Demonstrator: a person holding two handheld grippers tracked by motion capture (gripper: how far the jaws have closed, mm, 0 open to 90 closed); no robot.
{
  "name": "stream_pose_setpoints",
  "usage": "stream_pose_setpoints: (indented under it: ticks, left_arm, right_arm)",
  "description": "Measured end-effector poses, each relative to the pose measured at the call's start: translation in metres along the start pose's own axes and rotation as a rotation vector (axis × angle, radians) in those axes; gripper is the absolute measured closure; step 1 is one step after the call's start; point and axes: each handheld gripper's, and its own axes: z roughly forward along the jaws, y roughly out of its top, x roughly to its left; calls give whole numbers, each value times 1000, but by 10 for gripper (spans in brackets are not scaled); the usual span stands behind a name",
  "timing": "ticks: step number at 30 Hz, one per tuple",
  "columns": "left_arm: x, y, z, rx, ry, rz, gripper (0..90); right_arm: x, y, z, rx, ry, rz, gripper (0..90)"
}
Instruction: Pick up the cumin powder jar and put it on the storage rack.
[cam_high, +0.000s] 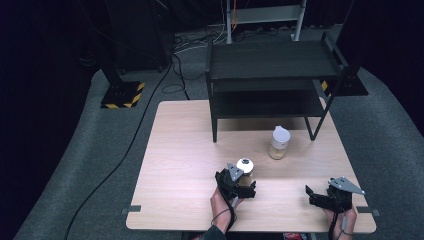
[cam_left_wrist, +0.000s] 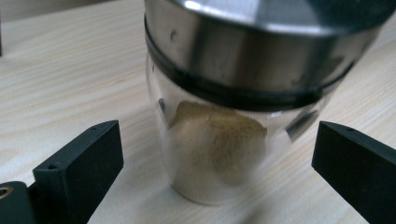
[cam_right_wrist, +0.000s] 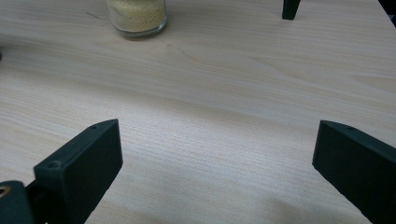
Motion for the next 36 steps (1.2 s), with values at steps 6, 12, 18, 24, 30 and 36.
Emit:
stream_pose_setpoints:
  ticks: [6,12,18,24,30,36]
  left_arm:
    - [0,-1,4,3,2,-1,26]
    - [-2,-6,11,-8,12,-12,66]
    - [-3,-8,14,-36,10,-2,281]
    - [-2,-8,14,-45,2,10,300]
    - [3,-9,12,-47,-15,-12,301]
    - [5,-10,10,-52,-20,-25,302]
  right_arm:
    - [0,-1,0,-3,-2,1,3]
    - [1,-1,0,-4,-4,-1,3]
    - [1,-1,-1,-6,-8,-3,3]
    - [2,-2,-1,-10,-8,-1,3]
    - [2,-2,-1,-12,-10,0,3]
    - [2,-3,-1,-14,-10,0,3]
